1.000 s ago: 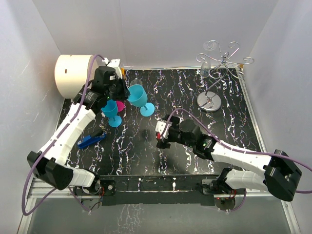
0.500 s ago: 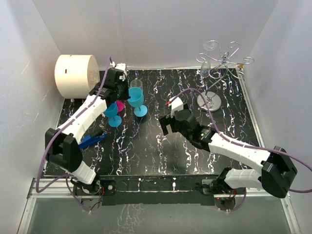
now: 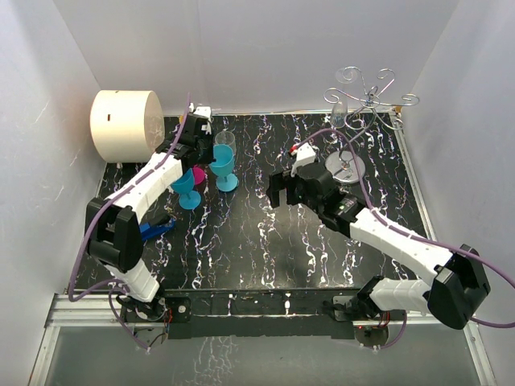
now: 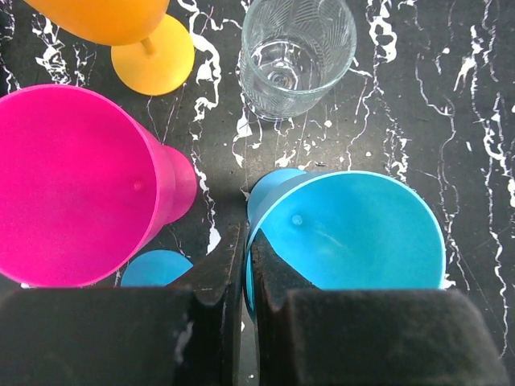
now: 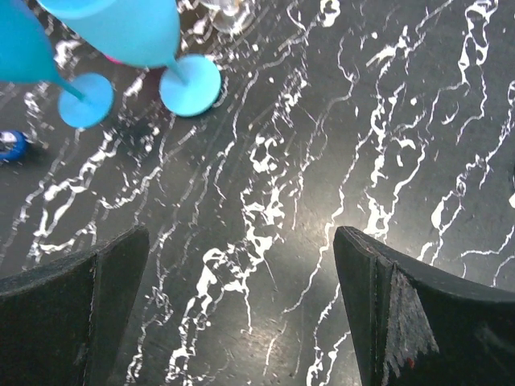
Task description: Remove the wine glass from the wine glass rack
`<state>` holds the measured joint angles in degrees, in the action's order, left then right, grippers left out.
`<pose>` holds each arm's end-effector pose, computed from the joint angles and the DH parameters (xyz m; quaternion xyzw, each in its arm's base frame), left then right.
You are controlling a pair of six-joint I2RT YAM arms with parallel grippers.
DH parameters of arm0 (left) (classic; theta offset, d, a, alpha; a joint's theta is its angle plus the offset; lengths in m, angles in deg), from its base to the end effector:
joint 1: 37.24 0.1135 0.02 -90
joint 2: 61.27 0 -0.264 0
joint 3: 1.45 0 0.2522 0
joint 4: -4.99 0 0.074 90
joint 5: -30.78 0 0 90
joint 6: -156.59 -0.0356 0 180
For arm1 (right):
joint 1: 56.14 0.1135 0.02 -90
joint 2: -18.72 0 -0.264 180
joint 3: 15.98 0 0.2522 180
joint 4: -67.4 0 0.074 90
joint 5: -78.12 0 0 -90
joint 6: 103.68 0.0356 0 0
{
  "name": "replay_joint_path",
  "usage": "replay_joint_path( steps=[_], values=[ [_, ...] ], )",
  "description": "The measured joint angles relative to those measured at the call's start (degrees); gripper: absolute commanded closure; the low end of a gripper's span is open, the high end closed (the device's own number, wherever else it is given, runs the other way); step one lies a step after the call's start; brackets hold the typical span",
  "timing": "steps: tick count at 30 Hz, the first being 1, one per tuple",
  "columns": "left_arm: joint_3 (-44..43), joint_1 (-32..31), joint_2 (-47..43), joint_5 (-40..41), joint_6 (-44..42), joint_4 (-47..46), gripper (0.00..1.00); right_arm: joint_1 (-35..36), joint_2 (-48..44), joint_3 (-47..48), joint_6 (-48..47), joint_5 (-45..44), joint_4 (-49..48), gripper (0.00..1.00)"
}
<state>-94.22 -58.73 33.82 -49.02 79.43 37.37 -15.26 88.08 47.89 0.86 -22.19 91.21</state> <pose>0.3606 -0.1352 0.3042 0.0254 0.8829 -0.0612 0.4649 0.2106 0.1739 0.2831 -0.1516 0.8472 0.1654 0.4816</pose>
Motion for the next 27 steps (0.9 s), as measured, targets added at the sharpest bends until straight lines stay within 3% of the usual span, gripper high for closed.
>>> replay_joint_path(
  steps=[12, 21, 27],
  values=[
    [-0.79, 1.11, 3.17, 0.07, -0.52, -2.29, 0.97, -6.8, 1.31, 8.22, 0.5, 7.43, -0.72, 0.02],
    [-3.89, 1.2, 5.97, -0.2, -1.99, -0.48, 0.65, -13.22, 4.76, 21.29, -2.43, 8.66, 1.88, 0.02],
    [-4.52, 1.2, 5.95, -1.68, -2.51, 1.75, 0.46, -15.69, 7.89, 32.2, -4.02, 5.88, 8.59, 0.01]
  ],
)
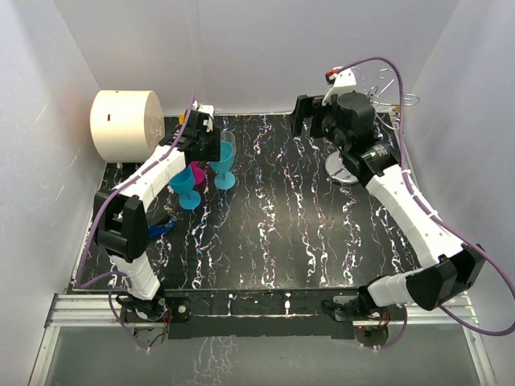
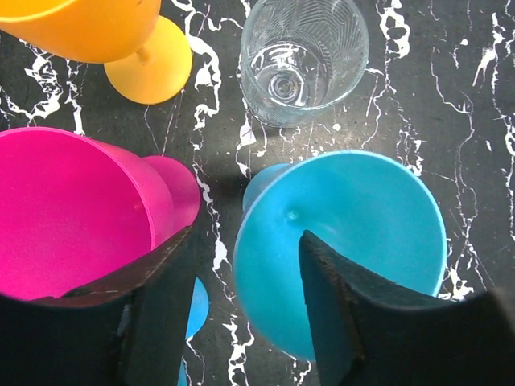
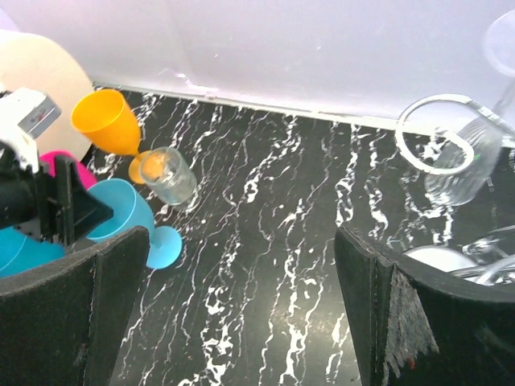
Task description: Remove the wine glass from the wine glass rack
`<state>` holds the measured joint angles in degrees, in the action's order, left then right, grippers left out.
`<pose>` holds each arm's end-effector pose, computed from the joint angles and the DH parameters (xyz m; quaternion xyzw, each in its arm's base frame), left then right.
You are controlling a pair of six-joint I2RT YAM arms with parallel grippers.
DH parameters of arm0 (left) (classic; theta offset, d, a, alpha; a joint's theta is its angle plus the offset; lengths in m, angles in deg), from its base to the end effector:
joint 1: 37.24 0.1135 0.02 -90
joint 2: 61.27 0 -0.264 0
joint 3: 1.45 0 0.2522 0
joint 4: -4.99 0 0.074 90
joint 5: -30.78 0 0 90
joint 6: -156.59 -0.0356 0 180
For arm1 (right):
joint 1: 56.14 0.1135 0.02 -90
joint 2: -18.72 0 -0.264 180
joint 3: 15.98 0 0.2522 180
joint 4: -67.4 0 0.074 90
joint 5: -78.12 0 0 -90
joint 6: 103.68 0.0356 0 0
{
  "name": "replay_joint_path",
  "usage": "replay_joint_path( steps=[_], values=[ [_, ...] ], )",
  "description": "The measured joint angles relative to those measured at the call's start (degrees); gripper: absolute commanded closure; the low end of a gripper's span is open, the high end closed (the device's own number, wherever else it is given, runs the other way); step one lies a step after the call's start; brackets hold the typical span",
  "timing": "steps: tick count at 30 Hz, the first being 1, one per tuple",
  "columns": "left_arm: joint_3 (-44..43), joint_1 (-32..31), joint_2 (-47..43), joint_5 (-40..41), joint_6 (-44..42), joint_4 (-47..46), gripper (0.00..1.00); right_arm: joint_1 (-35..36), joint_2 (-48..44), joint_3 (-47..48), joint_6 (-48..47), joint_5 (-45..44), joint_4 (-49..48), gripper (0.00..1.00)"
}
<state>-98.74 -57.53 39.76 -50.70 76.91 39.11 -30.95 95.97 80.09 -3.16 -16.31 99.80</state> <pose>0.3849 -0.1367 0.2891 0.0453 0.8952 -0.0513 0.4403 0.2789 0.1281 0.4266 -0.0765 0.7818 0.1606 0.5976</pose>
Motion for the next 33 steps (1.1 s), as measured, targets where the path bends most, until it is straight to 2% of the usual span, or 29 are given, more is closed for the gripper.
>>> replay_joint_path(
  steps=[4, 8, 14, 18, 22, 28, 33],
  values=[
    [-1.79, 0.0, -0.02, -1.07, -0.11, 1.55, 0.37, -0.9, 2.43, 8.52, -1.03, -2.19, 6.88, 0.02],
    [-3.28, 0.0, -0.92, -2.05, -0.11, 2.64, 0.26, -2.91, 5.38, 17.86, -0.46, -2.95, 12.7, 0.1],
    [-3.56, 0.0, -5.16, -4.35, -0.07, 3.89, 0.16, -8.96, 7.82, 26.84, 2.62, -1.7, 17.49, 0.23],
    [-4.26, 0.0, -8.7, -5.81, -0.11, 4.66, 0.13, -14.93, 8.7, 28.94, 5.88, 1.77, 18.16, 0.25],
    [-5.46, 0.0, -12.33, -7.52, -0.17, 6.05, 0.1, -19.61, 10.56, 30.23, 8.15, 5.14, 18.8, 0.22],
    [-5.55, 0.0, -20.15, -12.79, 0.22, 7.72, 0.09, -21.18, 13.57, 31.54, 9.64, 7.52, 19.32, 0.22],
    [-2.23, 0.04, -30.51, -18.67, 2.36, 6.91, 0.08, -21.24, 16.22, 34.1, 9.97, 7.56, 20.55, 0.24]
  ],
)
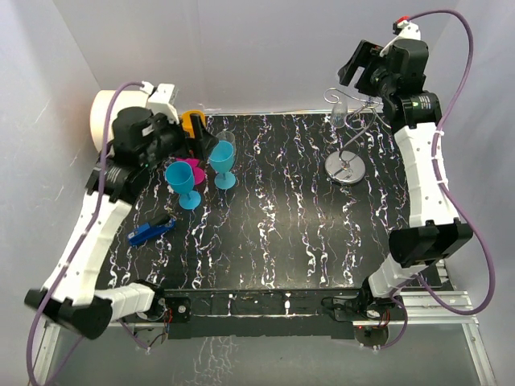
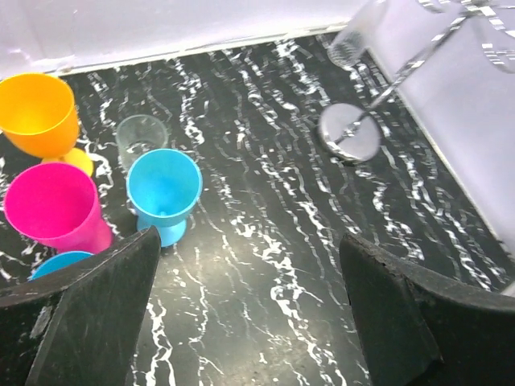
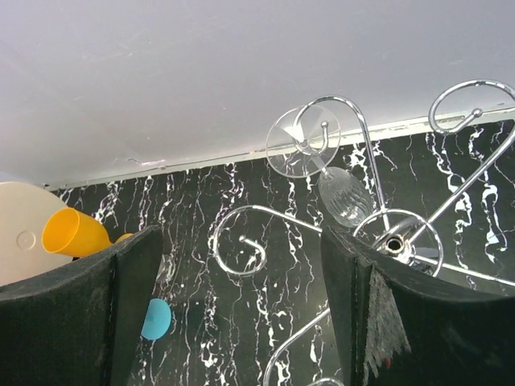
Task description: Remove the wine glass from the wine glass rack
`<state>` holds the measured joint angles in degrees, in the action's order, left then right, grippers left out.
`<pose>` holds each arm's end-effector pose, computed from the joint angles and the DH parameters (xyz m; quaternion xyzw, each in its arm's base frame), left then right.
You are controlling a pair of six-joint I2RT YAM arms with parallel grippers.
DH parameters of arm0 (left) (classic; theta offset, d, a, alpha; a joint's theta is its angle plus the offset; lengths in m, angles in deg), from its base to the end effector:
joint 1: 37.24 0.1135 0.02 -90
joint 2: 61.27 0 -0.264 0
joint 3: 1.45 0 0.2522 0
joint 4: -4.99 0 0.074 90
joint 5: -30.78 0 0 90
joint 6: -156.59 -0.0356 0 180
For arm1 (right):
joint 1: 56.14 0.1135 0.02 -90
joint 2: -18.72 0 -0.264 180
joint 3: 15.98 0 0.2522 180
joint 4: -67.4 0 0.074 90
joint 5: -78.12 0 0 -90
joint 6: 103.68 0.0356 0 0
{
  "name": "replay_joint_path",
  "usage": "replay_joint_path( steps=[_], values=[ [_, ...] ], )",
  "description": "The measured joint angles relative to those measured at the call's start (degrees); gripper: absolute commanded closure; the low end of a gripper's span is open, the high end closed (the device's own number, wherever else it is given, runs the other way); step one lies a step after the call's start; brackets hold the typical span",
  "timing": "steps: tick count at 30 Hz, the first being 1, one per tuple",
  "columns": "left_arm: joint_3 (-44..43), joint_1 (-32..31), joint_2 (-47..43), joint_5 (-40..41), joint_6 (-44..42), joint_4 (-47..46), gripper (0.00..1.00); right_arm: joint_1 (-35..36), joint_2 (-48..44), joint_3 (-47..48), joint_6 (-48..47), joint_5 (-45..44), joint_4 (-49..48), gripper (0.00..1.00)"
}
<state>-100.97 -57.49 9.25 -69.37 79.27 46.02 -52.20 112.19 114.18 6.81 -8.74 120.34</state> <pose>0.2410 -0.0956 0.4619 0.1066 0.7689 -0.2436 0.5815 0.3424 0.0255 0.4970 0.0988 0.7937 0.1483 0.5816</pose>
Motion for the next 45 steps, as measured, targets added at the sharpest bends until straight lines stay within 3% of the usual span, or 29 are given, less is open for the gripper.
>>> replay_joint_path(
  steps=[8, 17, 23, 29, 38, 45],
  values=[
    [4.9, 0.04, -11.41, -5.84, 3.74, -0.5, 0.08, -1.4, 5.84, 6.6, -1.75, -1.2, 2.08, 0.31],
    [10.38, 0.07, -13.53, -8.79, 7.54, -0.24, 0.08, -3.52, 14.12, 13.33, -2.73, 1.05, 4.2, 0.49],
    [10.86, 0.07, -13.6, -9.79, 9.03, -0.46, 0.09, -5.77, 16.79, 16.37, -3.04, 3.52, 5.62, 0.53],
    [10.86, 0.07, -13.6, -10.27, 9.81, -0.72, 0.09, -6.84, 18.51, 17.46, -3.98, 4.79, 6.54, 0.53],
    [11.34, 0.07, -13.6, -11.34, 10.95, -1.55, 0.09, -6.82, 18.67, 20.44, -4.37, 5.2, 7.37, 0.4],
    [11.56, 0.07, -13.57, -12.11, 11.43, -1.53, 0.09, -6.8, 18.51, 20.61, -6.58, 5.57, 7.34, 0.46]
  ],
)
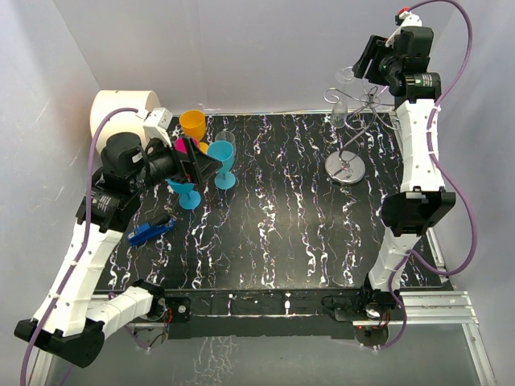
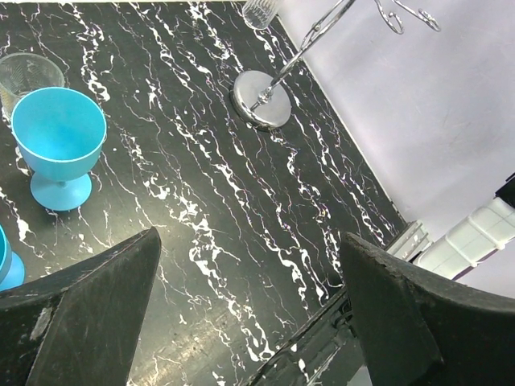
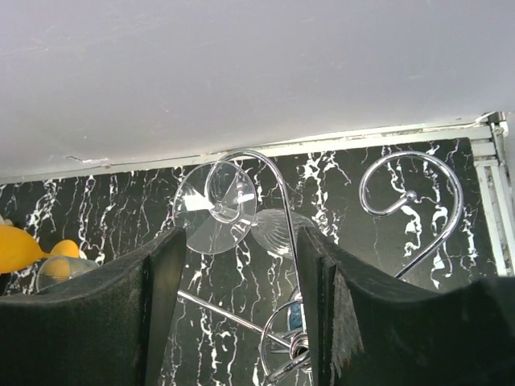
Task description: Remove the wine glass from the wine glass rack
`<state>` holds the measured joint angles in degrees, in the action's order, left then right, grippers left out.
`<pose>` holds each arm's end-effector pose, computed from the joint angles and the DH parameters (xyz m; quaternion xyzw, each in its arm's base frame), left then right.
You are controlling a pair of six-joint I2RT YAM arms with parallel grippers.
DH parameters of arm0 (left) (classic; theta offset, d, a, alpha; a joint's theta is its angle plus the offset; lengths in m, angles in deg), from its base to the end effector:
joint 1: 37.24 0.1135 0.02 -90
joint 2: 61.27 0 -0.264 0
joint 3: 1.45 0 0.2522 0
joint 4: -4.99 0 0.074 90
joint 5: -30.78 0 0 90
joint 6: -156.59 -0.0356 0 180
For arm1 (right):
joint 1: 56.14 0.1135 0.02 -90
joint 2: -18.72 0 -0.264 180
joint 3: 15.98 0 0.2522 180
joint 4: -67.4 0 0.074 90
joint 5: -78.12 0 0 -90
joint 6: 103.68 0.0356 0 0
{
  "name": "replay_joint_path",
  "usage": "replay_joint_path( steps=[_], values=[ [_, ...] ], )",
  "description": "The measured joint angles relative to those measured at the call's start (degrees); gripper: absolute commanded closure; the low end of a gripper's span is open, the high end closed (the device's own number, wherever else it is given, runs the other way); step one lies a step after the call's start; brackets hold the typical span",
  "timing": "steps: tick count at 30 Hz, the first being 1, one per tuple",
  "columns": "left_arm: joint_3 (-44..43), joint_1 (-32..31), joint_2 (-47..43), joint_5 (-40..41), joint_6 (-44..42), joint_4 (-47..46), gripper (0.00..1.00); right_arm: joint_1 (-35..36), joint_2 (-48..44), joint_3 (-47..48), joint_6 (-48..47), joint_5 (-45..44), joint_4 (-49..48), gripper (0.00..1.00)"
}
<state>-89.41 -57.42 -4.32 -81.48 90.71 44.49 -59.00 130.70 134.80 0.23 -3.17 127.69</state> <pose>0.1811 -0.0809 0.4489 0.1004 0.7472 -0.3769 0.5381 0.4167 -0.0154 0.4763 0.0779 0.8216 0.1165 0.5526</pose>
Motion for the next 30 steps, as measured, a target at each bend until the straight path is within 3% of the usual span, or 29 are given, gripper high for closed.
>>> replay_joint_path(
  steps=[10, 20, 30],
  values=[
    [0.35, 0.0, 0.17, -2.19, 2.54, -1.14, 0.09, 4.22, -2.43, -0.02, -5.22, -4.5, 0.0, 0.39],
    [5.09, 0.0, 9.31, -9.25, 22.38, -21.29, 0.13, 5.01, -3.17, -0.02, -2.89, -3.41, 0.02, 0.41],
    [7.82, -0.07, 9.66, -8.66, 29.88, -26.91, 0.12, 6.32, -2.93, -0.02, -0.9, -6.58, 0.83, 0.42]
  ],
)
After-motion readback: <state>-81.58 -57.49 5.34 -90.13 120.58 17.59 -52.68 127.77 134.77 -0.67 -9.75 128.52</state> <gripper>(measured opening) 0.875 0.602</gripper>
